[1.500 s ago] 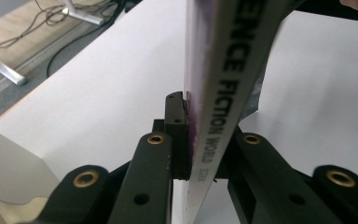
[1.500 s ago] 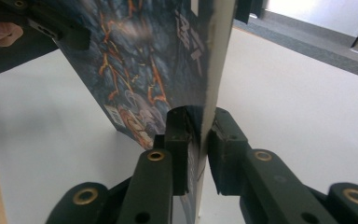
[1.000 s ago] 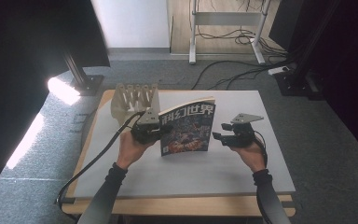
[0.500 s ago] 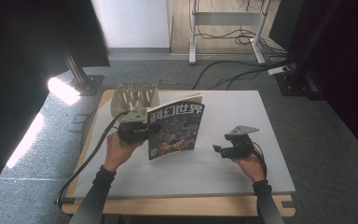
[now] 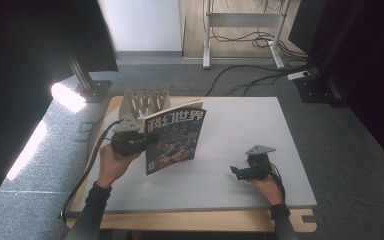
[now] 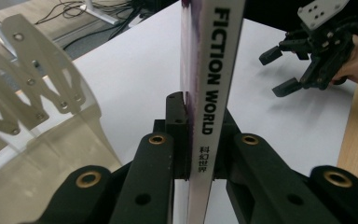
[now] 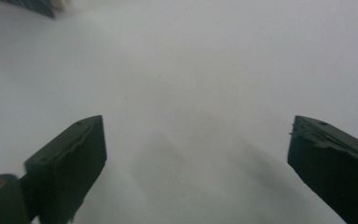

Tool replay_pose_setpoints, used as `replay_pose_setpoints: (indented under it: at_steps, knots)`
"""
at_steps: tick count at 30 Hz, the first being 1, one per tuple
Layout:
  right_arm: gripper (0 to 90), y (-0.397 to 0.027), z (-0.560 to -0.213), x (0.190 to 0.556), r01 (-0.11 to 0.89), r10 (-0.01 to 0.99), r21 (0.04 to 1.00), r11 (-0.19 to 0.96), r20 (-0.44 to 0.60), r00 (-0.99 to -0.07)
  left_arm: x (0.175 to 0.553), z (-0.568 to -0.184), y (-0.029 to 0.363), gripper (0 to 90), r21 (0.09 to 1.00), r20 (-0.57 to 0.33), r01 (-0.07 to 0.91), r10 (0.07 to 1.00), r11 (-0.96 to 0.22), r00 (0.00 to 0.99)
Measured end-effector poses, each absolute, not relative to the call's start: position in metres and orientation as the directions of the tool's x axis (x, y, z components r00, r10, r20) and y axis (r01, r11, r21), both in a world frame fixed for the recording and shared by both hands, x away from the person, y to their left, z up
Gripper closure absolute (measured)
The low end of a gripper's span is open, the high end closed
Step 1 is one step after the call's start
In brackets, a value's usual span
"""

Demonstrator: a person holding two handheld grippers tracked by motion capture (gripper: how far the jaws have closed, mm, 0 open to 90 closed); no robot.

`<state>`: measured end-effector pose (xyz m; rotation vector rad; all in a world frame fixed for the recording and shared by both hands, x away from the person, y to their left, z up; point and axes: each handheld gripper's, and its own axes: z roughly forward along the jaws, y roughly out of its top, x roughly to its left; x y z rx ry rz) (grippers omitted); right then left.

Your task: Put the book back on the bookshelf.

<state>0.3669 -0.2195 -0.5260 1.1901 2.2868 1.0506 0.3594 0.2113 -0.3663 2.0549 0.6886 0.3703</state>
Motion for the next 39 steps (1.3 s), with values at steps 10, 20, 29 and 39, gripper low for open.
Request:
replay_pose_setpoints:
  at_steps: [10, 20, 29, 39]
  knots:
    - [0.0, -0.217, -0.537, 0.368, 0.574, 0.816, 0.716, 0.398, 0.011, -0.579, 0.351, -0.36, 0.242, 83.0, 0.85, -0.031, 0.357, 0.64, -0.387, 0.767]
    - [0.0, -0.217, -0.537, 0.368, 0.571, 0.815, 0.718, 0.398, 0.009, -0.58, 0.34, -0.35, 0.279, 82.9, 0.848, -0.041, 0.393, 0.695, -0.356, 0.718]
    - [0.0, -0.217, -0.537, 0.368, 0.569, 0.814, 0.719, 0.4, 0.008, -0.581, 0.335, -0.348, 0.319, 82.9, 0.839, -0.051, 0.445, 0.77, -0.313, 0.636]
    - [0.0, -0.217, -0.537, 0.368, 0.569, 0.814, 0.719, 0.399, 0.009, -0.581, 0.351, -0.347, 0.338, 82.9, 0.85, -0.055, 0.472, 0.851, -0.234, 0.522]
